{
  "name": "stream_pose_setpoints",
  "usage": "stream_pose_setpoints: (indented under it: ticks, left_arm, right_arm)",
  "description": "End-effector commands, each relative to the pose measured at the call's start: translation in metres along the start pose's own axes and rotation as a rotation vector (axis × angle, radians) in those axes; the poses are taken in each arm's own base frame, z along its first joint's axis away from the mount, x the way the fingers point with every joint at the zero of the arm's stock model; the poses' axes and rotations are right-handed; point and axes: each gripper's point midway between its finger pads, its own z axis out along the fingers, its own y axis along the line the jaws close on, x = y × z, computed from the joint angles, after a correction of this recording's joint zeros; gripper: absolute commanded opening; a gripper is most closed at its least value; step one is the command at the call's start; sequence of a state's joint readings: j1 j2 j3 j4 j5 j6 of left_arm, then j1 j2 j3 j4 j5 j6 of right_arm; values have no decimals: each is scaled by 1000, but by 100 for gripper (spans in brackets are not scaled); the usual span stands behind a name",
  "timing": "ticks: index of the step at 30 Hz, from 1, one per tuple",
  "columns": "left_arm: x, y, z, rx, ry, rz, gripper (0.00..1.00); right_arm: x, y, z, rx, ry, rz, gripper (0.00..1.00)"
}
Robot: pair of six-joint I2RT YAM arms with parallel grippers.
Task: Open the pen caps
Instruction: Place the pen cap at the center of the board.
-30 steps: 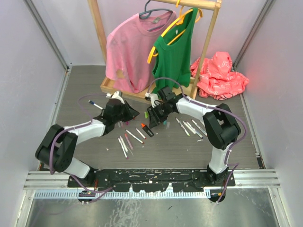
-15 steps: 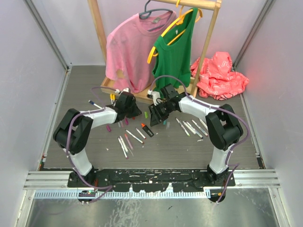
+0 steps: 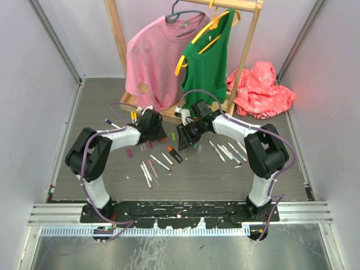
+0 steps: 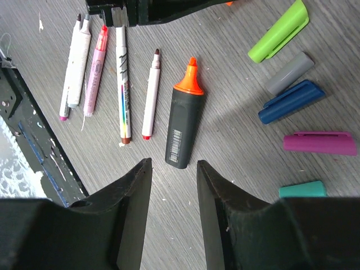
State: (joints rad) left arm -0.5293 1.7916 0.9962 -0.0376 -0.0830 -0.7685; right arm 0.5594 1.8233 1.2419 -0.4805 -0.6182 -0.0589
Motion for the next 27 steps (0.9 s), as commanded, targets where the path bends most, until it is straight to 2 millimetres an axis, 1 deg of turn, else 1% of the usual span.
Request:
stream_pose_setpoints:
  ticks: [1,5,7,12,16,19,23,25,27]
  left_arm:
    - [-13,-7,-2,-4,-37,14,29]
    - [-15,-7,-3,-6,-38,15,29]
    - [-20,-9,-9,-4,-51,21,30]
    - [-38,-17,-31,10,-102,43,31]
    - [-49,-17,-51,10,-144,68,33]
    - [-56,-9,-66,-7,-199,91,33]
    - [-67,13,-85,-68,-285,146,34]
    - [-72,29,-94,-125,-329,173,40]
    - [-78,47,-100,-184,-370,195,49]
  right_arm:
    - [-28,15,-20,-26,-84,-68,44]
    - [-28,16,-20,-30,-87,-66,44]
    - [-29,16,-21,-30,-89,-67,44]
    - [-29,18,-21,-40,-89,-67,44]
    - [-29,19,-22,-48,-92,-70,45]
    - [-30,22,-23,-58,-94,-75,44]
    - [-31,26,-24,-73,-101,-84,45]
    - [-31,26,-25,-75,-103,-84,45]
    - [-32,27,-25,-80,-105,-88,45]
